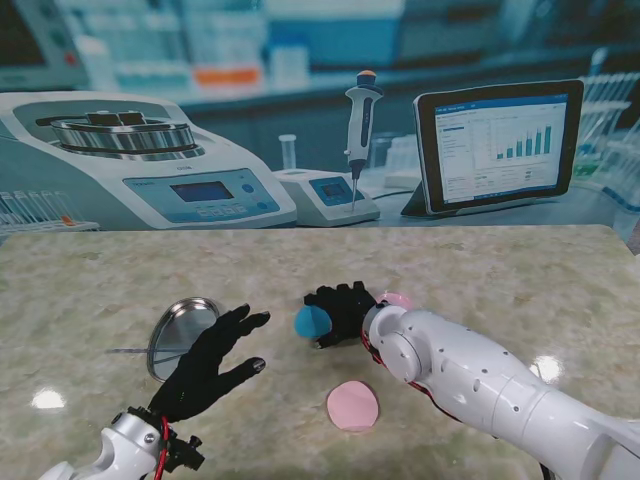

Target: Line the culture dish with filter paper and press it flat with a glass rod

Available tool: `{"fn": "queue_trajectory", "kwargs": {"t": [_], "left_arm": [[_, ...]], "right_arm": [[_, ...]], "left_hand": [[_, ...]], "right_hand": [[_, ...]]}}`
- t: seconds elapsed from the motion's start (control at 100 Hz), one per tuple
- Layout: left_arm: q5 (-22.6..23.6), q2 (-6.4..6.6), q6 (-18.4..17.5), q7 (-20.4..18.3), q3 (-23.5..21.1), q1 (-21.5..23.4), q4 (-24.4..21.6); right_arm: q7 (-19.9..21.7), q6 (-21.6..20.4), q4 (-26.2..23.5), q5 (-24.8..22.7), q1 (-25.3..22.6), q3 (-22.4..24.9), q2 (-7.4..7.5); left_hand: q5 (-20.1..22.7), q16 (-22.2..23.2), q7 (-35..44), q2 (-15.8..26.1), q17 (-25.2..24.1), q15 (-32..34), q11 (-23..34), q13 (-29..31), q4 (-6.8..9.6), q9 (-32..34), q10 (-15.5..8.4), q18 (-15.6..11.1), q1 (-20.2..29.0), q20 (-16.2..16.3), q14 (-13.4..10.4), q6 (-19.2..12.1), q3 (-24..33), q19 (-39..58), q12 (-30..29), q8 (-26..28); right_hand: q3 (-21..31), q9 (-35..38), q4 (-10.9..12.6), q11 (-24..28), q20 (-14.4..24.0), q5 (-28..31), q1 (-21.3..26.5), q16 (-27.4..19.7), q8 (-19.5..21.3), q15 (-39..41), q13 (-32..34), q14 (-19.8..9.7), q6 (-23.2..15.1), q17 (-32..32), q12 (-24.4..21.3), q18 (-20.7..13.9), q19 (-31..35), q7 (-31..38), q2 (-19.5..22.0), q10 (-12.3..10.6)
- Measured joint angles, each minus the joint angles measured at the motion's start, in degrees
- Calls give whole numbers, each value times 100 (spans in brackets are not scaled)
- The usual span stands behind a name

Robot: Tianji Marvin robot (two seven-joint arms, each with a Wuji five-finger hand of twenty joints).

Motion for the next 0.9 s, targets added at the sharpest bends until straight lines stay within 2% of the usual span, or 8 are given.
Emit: {"fn": "queue_trajectory", "kwargs": {"t": [0.46,0.68,0.9], "left_arm": [[-4,0,7,0,-17,2,4],[-9,0,11,-7,-25,4,5],[-15,0,23,-19,-41,15,5]], "right_arm": [[-125,31,283,54,167,-218,-121],[-274,55,408,79,189,-254,-194],[-298,57,439,79,211,-298,-218]], "left_hand": [[0,0,1,0,0,0,0,0,0,0,0,0,0,0,0,0,-1,0,1,1],[0,0,1,0,0,0,0,0,0,0,0,0,0,0,0,0,-1,-1,1,1],[0,0,1,0,0,0,0,0,0,0,0,0,0,0,0,0,-2,-1,1,1]], "right_hand": [[1,0,-2,0,12,0,4,0,166,0,0,0,1,0,4,3,-1,65,-56,0],[1,0,-2,67,80,0,4,0,785,0,0,0,29,2,293,3,-1,346,-56,0],[1,0,-2,80,85,0,7,0,876,0,0,0,66,30,302,6,-1,484,-56,0]]}}
